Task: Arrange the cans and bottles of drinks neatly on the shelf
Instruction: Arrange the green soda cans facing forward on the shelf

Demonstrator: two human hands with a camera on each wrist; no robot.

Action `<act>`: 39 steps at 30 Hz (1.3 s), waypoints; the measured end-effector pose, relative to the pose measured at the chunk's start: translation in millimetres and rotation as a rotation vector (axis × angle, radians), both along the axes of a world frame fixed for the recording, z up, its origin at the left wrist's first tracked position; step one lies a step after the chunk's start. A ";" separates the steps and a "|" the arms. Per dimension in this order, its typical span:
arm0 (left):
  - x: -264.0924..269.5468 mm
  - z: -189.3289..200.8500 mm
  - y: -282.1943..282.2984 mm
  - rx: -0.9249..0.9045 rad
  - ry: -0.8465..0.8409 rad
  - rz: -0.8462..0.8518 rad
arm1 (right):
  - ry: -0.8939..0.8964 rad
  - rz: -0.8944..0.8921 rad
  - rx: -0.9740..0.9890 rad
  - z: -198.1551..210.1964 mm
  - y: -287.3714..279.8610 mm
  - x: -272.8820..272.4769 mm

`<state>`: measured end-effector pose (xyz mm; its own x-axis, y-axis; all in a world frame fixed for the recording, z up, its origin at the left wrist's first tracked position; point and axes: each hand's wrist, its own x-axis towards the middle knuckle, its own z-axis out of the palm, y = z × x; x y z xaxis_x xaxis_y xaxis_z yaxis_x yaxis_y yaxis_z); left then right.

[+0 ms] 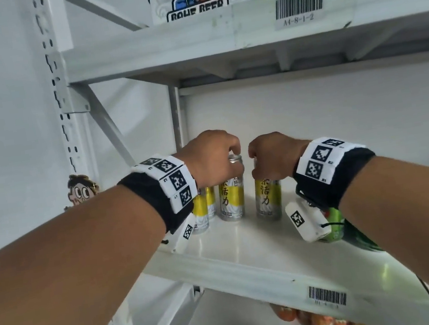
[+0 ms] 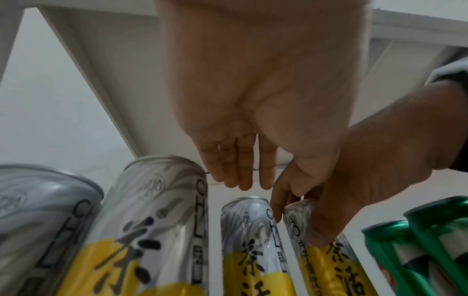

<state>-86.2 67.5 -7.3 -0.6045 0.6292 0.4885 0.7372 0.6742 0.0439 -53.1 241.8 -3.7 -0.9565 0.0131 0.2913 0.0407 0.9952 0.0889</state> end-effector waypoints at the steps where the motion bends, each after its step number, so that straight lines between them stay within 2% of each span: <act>1: -0.1 -0.8 -0.4 0.008 0.004 -0.016 | 0.011 0.001 -0.004 0.0 -0.3 2.6; 4: 4.6 -0.4 -3.9 0.045 -0.017 -0.071 | 0.060 0.013 -0.041 3.8 -1.8 16.8; 8: 15.2 -1.8 -8.8 0.088 -0.128 -0.138 | 0.187 0.023 -0.141 11.9 -11.4 45.2; 13: 32.4 -18.2 -14.6 0.080 -0.307 -0.241 | 0.324 0.050 -0.383 14.0 -35.3 84.1; 16: 41.8 -36.3 -19.4 0.175 -0.493 -0.353 | 0.411 0.039 -0.519 -4.2 -49.0 100.7; 20: 44.5 -57.5 -23.4 0.255 -0.525 -0.397 | 0.528 -0.002 -0.730 -39.6 -54.5 112.9; 22: 43.8 -67.0 -24.5 0.298 -0.536 -0.404 | 0.560 -0.009 -0.911 -59.7 -55.7 117.4; 24: 43.2 -75.8 -23.9 0.348 -0.561 -0.414 | 0.533 -0.018 -1.093 -79.0 -55.2 117.8; 27: 41.6 -91.4 -21.4 0.415 -0.622 -0.441 | 0.470 -0.006 -1.223 -106.8 -51.5 116.8; 31: 39.9 -117.9 -22.4 0.503 -0.669 -0.464 | 0.442 -0.012 -1.180 -132.7 -45.2 119.4; 33: 40.1 -127.5 -25.2 0.485 -0.708 -0.474 | 0.446 -0.014 -1.206 -133.2 -43.5 121.4; 36: 41.5 -133.7 -26.3 0.420 -0.643 -0.450 | 0.431 0.011 -1.281 -129.8 -45.0 123.0; 39: 39.0 -133.0 -25.1 0.441 -0.684 -0.485 | 0.403 0.032 -1.292 -130.0 -47.3 123.0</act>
<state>-47.3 42.4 -140.4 -0.5689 0.7301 0.3786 0.6528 0.1210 0.7478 69.9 194.5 -133.7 -0.8135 0.4676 0.3458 -0.1828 0.3589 -0.9153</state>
